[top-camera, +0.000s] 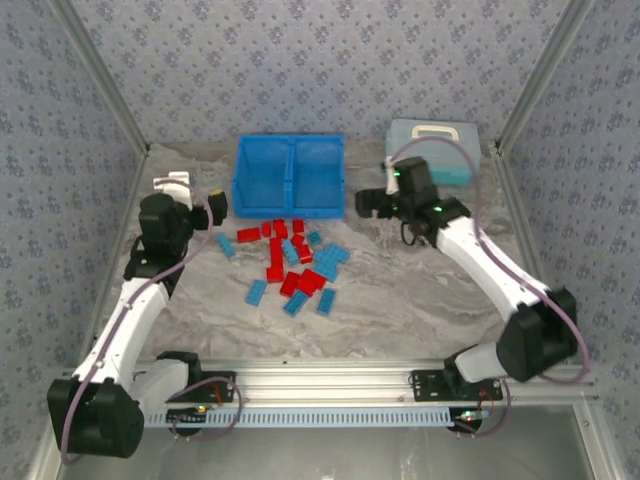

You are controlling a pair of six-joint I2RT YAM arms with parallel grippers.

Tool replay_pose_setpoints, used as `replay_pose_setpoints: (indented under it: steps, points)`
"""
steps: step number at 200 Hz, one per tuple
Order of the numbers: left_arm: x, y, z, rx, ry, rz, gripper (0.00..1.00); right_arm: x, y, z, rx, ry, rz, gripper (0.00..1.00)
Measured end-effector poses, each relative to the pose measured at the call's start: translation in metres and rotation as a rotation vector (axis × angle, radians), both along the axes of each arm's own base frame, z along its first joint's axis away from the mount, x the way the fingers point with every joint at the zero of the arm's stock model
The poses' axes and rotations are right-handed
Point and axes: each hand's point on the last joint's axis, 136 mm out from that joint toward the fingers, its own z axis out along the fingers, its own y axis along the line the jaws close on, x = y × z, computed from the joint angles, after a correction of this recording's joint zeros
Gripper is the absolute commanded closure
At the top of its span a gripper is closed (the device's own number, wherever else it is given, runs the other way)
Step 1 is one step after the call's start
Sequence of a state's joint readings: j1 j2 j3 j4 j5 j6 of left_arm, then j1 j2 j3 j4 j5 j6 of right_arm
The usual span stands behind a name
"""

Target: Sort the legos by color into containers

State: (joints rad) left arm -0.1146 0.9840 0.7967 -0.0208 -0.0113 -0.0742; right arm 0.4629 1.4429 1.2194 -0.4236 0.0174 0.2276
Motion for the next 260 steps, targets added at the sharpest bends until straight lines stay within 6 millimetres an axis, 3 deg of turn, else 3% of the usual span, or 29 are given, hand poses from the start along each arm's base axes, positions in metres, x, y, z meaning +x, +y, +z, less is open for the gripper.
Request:
replay_pose_setpoints:
  steps: [18, 38, 57, 97, 130, 223, 243, 260]
  points:
    - [-0.015, -0.018, 0.015, 0.025, 0.045, -0.119, 0.01, -0.016, 0.033, -0.047, -0.075, 0.142, 0.092, 0.04]
    - [-0.034, -0.038, 0.021, 0.072, 0.099, -0.274, 0.01, -0.034, 0.051, -0.091, -0.162, 0.254, 0.178, 0.07]
    - [-0.052, -0.057, 0.015, 0.111, 0.137, -0.421, 0.01, -0.044, 0.053, -0.119, -0.237, 0.325, 0.243, 0.11]
    - [-0.08, -0.097, -0.016, 0.15, 0.212, -0.655, 0.01, -0.052, 0.048, -0.154, -0.356, 0.392, 0.369, 0.22]
    - [-0.087, -0.111, -0.042, 0.177, 0.268, -0.723, 0.01, -0.051, 0.051, -0.168, -0.401, 0.411, 0.437, 0.29]
    - [-0.074, -0.103, -0.055, 0.219, 0.257, -0.666, 0.01, -0.037, 0.06, -0.192, -0.439, 0.392, 0.494, 0.48]
    - [-0.07, -0.101, -0.055, 0.229, 0.248, -0.646, 0.01, -0.033, 0.066, -0.194, -0.44, 0.386, 0.496, 0.63]
    - [-0.068, -0.1, -0.056, 0.23, 0.241, -0.632, 0.01, -0.029, 0.069, -0.194, -0.435, 0.379, 0.494, 0.68]
